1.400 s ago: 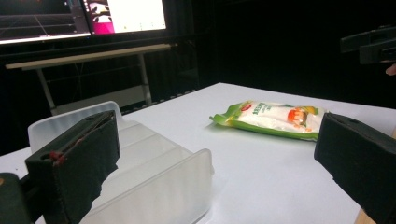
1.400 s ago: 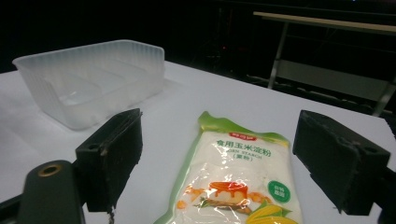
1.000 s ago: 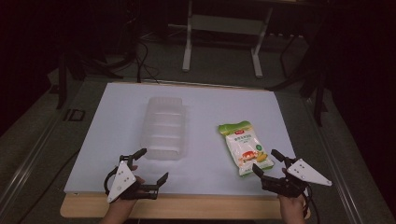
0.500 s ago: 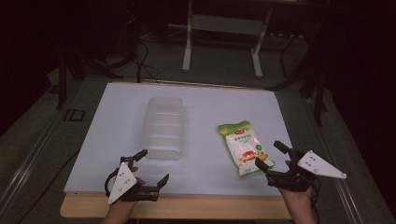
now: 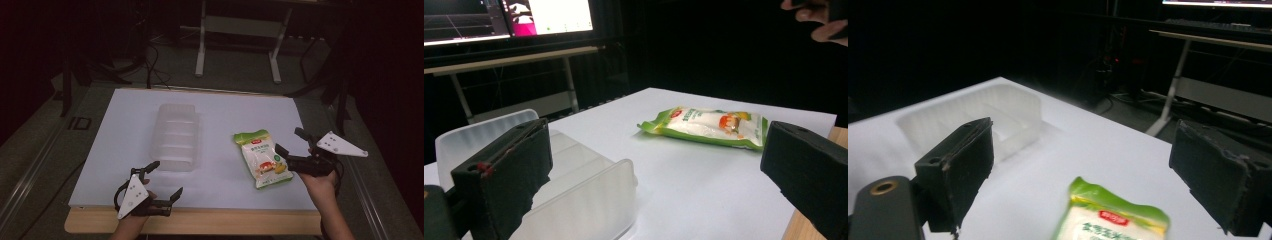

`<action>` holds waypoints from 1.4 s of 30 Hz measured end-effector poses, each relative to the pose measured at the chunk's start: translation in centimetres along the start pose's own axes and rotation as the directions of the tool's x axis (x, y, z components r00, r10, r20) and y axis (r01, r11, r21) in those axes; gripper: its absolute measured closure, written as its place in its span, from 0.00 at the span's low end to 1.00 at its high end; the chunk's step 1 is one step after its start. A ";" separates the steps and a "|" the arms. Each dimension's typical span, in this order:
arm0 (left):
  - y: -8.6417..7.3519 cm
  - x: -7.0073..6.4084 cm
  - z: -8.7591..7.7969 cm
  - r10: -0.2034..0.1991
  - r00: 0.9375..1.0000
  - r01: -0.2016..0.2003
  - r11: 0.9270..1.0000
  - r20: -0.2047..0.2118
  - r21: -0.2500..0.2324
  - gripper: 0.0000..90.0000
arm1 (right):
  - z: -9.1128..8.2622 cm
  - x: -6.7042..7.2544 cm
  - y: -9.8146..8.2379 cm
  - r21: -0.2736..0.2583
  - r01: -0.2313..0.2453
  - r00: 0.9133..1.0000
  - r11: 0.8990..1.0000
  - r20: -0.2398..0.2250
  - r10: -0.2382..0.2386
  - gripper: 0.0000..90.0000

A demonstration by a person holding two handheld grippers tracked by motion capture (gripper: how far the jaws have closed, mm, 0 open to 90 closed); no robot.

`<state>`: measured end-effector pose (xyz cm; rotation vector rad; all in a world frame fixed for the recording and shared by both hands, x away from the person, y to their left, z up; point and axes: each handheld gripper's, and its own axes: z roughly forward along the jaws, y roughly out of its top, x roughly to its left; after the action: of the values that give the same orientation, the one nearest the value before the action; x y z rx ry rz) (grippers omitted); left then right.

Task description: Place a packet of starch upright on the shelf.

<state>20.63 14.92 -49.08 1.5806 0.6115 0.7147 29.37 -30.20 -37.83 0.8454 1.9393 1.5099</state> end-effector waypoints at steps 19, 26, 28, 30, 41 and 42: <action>0.0 0.1 0.0 -0.008 1.000 0.008 1.000 0.007 -0.001 0.00 | 6.4 -4.0 -0.9 0.135 -0.024 0.999 0.991 0.043 0.018 0.14; 0.0 0.1 0.0 -0.004 1.000 0.004 1.000 0.006 0.001 0.00 | 8.2 -5.4 -2.2 0.183 -0.060 0.997 0.981 0.056 0.051 0.15; 0.0 0.1 0.0 -0.004 1.000 0.004 1.000 0.005 0.002 0.00 | 8.4 -5.6 -2.5 0.194 -0.063 0.997 0.979 0.057 0.052 0.15; -0.1 0.1 0.0 -0.006 1.000 0.006 1.000 0.003 0.005 0.00 | 9.5 -6.4 -3.8 0.237 -0.074 0.996 0.969 0.073 0.058 0.17; -0.2 0.1 0.0 -0.009 1.000 0.009 1.000 0.008 0.009 0.00 | 11.9 -8.1 -7.6 0.330 -0.132 0.989 0.935 0.107 0.102 0.23; -0.2 0.1 0.1 -0.011 1.000 0.010 1.000 0.007 0.011 0.00 | 12.0 -8.3 -7.9 0.338 -0.143 0.988 0.930 0.109 0.112 0.24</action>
<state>20.77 15.00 -49.23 1.5884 0.6189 0.6985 42.53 -30.18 -48.02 1.1887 2.1520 1.1916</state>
